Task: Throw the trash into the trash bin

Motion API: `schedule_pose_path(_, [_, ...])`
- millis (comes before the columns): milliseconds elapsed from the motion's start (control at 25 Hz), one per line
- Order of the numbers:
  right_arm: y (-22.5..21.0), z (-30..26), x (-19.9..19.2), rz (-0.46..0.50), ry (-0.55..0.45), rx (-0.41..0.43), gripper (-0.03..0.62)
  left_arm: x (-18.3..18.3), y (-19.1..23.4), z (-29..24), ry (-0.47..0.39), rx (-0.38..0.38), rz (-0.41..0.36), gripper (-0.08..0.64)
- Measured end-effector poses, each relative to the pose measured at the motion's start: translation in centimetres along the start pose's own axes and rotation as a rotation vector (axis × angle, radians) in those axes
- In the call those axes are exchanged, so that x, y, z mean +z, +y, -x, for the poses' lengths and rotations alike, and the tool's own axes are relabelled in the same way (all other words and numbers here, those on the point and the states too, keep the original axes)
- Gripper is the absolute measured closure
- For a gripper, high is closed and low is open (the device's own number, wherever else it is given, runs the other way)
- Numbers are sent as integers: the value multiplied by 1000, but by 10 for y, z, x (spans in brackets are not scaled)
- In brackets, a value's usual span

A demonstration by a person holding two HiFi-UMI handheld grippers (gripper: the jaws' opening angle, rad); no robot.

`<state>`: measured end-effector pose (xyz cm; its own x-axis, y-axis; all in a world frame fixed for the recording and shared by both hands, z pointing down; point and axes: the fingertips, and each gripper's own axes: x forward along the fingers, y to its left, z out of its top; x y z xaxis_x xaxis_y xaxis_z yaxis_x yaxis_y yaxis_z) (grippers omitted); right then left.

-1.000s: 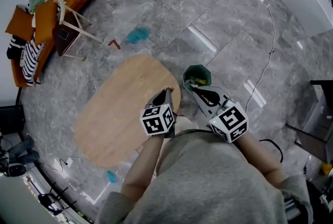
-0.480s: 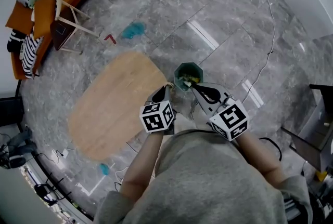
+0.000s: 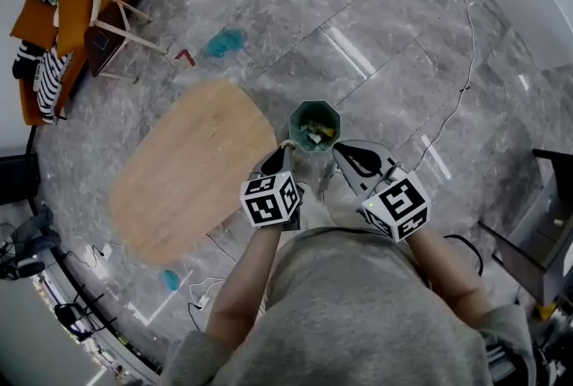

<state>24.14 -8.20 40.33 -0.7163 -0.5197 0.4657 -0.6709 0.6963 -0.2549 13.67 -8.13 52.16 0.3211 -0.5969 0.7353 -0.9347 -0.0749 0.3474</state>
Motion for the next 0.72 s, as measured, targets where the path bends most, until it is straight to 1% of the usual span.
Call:
schedule_pose_path(120, [-8,5,-9,-15,7,-1,583,-9,-5,-6,11,8,7,543])
schedule_pose_path(360, [-22,1,-27,-50,25,-2,583,-21,-3,-24,32,27,24,543])
schedule_pose_path(720, [-44,-19,-60,-138,39,-46,583,-34,10,-61,66,22,20,545])
